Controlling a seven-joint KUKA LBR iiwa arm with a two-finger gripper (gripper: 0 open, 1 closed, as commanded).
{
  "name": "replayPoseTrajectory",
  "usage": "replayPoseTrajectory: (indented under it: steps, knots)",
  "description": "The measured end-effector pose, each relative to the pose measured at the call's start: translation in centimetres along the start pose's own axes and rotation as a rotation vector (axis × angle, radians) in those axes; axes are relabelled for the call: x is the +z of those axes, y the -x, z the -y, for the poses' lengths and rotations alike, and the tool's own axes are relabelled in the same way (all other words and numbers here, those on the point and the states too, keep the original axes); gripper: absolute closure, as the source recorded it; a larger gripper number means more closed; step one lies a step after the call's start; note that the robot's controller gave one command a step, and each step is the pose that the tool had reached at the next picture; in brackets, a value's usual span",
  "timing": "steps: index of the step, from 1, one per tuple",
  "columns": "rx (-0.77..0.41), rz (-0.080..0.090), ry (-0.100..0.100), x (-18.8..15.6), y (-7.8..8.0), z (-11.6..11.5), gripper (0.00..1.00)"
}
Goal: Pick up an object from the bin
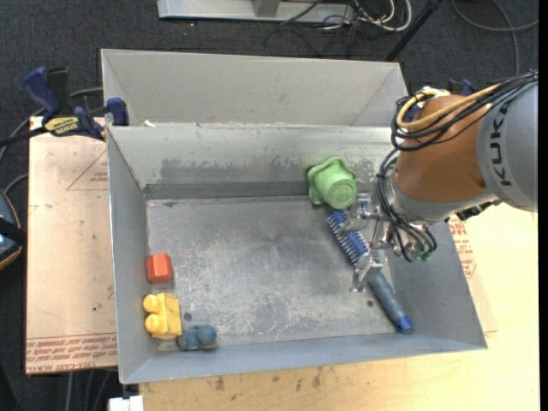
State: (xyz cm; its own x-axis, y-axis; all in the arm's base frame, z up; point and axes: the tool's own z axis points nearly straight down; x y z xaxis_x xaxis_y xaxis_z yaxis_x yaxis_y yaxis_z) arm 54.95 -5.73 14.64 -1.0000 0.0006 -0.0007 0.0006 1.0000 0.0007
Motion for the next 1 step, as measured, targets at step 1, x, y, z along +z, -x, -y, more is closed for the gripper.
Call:
replayPoseTrajectory:
  steps: [1]
  knots:
    - [0.165,0.002,0.003,7.37,5.67,4.32,0.00]
